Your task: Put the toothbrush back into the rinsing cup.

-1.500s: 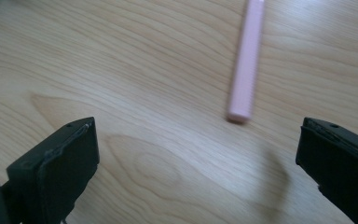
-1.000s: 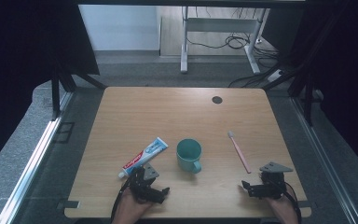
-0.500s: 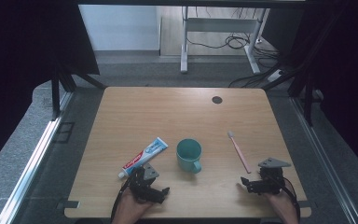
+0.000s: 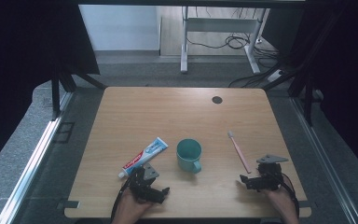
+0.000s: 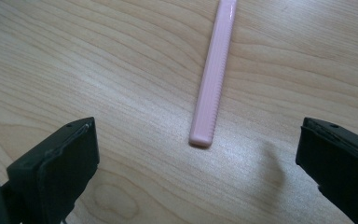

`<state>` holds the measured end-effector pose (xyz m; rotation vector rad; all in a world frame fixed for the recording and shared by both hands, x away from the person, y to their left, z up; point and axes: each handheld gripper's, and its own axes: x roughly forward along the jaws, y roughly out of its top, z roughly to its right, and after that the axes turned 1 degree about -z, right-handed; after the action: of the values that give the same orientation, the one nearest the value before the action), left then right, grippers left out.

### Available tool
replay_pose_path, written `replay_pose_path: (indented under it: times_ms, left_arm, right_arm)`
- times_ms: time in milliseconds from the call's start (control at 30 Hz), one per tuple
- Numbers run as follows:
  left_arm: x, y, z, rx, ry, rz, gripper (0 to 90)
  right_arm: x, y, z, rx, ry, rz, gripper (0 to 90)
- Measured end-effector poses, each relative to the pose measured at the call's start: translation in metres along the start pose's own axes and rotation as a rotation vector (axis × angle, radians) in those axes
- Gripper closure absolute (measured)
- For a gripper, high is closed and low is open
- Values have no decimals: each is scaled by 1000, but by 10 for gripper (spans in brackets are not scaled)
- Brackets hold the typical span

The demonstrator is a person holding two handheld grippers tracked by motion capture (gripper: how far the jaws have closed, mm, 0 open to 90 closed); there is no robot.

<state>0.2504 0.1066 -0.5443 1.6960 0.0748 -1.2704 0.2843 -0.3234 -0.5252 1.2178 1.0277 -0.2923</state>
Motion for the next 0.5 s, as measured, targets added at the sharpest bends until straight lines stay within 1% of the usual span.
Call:
replay_pose_path:
  times_ms: [200,500]
  left_arm:
    - [0,0,0,0,0,0,2]
    - [0,0,0,-1,-1,0,2]
  right_arm:
    - [3,6,2,1,-2,-28,0]
    - [8,15,10,17,1,-72,0]
